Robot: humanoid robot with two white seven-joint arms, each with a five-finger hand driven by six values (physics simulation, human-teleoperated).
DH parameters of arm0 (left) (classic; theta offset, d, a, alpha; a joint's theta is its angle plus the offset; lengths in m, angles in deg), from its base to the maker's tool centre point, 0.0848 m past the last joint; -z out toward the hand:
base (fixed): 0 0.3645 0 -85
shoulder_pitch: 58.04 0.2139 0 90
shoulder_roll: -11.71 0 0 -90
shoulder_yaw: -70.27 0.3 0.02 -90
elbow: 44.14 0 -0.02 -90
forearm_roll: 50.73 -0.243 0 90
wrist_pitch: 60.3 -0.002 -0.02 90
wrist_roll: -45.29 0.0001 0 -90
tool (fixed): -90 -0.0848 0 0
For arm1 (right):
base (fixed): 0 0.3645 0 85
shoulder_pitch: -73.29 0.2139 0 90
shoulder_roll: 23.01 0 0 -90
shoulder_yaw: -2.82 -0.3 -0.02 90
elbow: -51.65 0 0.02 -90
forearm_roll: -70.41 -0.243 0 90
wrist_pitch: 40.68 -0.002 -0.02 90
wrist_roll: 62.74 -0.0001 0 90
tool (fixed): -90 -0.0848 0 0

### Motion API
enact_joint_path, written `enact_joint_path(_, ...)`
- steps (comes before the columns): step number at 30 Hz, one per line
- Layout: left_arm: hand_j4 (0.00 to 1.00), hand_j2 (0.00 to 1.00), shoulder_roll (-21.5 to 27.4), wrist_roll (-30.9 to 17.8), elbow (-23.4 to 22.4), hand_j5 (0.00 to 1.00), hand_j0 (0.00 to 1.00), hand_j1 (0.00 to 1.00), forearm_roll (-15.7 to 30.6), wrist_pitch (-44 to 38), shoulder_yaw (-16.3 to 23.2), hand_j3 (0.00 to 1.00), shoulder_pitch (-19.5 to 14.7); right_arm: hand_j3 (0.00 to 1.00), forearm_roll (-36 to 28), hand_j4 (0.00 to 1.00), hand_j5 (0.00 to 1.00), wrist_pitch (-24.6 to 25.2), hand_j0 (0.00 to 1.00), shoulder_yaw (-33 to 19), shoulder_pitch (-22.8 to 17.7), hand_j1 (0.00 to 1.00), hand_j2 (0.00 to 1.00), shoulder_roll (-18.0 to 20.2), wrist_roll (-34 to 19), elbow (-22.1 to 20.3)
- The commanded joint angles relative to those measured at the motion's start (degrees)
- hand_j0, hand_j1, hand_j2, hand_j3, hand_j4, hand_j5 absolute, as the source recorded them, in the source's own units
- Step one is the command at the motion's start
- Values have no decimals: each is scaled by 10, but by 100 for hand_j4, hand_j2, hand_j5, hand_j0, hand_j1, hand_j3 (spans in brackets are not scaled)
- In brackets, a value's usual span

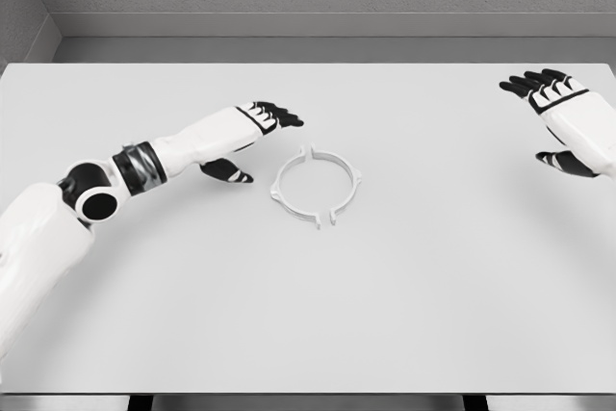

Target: Assemble PVC drainage pipe clamps

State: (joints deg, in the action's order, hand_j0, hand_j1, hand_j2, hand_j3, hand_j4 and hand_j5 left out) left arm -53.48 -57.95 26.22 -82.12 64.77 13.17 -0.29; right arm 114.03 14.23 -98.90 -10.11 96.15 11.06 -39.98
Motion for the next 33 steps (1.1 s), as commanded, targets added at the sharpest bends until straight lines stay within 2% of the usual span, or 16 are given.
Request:
enact_joint_path(1, 100, 100, 7, 1, 15, 100, 100, 100, 5, -1, 0, 100, 0, 100, -4, 100, 100, 1, 100, 0, 0, 100, 100, 0, 0, 0)
enact_joint_path(9, 100, 100, 9, 1, 13, 100, 100, 100, 2, -1, 0, 100, 13, 100, -4, 100, 100, 1, 100, 0, 1, 100, 100, 0, -1, 5)
enact_joint_path(13, 100, 100, 9, 1, 11, 100, 100, 100, 0, -1, 0, 100, 14, 100, -4, 100, 100, 1, 100, 0, 2, 100, 100, 1, -2, 6)
enact_joint_path(16, 100, 100, 9, 0, 8, 100, 100, 100, -2, -1, 0, 100, 16, 100, -4, 100, 100, 1, 100, 0, 7, 100, 100, 2, -2, 22)
enact_joint_path(22, 100, 100, 4, -2, 8, 100, 100, 100, -5, -1, 13, 100, 16, 100, -4, 100, 100, 1, 100, 0, 4, 100, 100, 2, -2, 22)
enact_joint_path(33, 100, 100, 1, -2, 10, 100, 100, 100, -5, -1, 13, 100, 16, 100, -4, 100, 100, 1, 100, 0, 4, 100, 100, 2, -2, 26)
